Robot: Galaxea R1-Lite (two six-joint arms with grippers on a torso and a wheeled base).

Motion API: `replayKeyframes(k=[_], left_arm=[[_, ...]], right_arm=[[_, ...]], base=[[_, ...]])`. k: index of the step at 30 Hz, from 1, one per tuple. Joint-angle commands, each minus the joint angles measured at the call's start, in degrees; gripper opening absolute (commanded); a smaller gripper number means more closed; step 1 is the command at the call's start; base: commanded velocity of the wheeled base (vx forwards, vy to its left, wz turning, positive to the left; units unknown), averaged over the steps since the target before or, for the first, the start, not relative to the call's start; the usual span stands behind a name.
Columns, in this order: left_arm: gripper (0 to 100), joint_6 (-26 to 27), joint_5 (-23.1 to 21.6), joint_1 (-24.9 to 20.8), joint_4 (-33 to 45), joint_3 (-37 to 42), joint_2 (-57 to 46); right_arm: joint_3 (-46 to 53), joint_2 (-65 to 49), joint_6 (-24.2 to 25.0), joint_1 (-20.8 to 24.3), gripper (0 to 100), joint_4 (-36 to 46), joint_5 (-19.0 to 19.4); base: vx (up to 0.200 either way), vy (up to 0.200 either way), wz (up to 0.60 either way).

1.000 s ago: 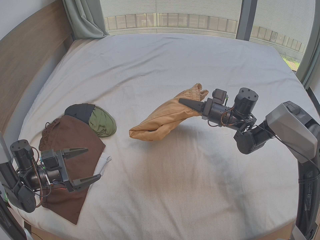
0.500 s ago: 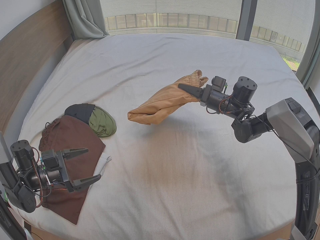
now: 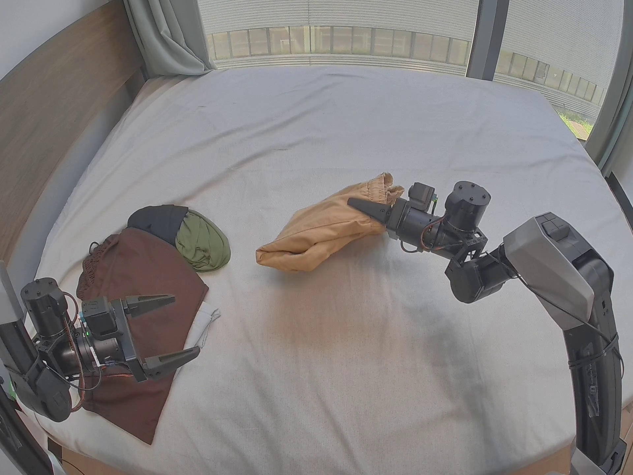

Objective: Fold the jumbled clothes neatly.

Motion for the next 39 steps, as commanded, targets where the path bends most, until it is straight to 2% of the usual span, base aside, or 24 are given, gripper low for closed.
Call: replayKeyframes(k=[1,7,16,23,37,38,39], left_arm=[[100,-0.01,-0.05,0.04,-0.04,0.09,0.03],[100,-0.01,-0.05,-0.05,-0.04,0.09,-0.06],[100,-0.01,-0.05,-0.05,-0.04,0.0,-0.15],[100,0.08,-0.05,0.13,-0.04,0.0,-0.41],[100,0.08,-0.05,-0.05,-0.04,0.0,-0.23],[100,0.08,-0.05,0.04,-0.04,0.0,-0.32],[100,0.08,-0.14,0.04,-0.04,0.0,-0.32]], right_arm=[[5.61,-0.14,-0.15,-0.25,0,-2.02,-0.02],[15.02,-0.4,-0.24,-1.13,0,-8.96,-0.02],[22.05,1.8,0.03,-1.92,0,-17.93,-0.02],[22.23,6.02,0.11,-2.01,0,-20.48,-0.02],[24.07,7.51,-0.85,-2.27,0,-21.18,-0.11],[24.16,7.51,-1.03,-2.36,100,-21.18,-0.11],[24.16,7.69,-1.2,-2.36,100,-21.18,-0.11]], base=[[0.0,0.0,0.0],[0.0,0.0,0.0],[0.0,0.0,0.0],[0.0,0.0,0.0],[0.0,0.0,0.0],[0.0,0.0,0.0],[0.0,0.0,0.0]])
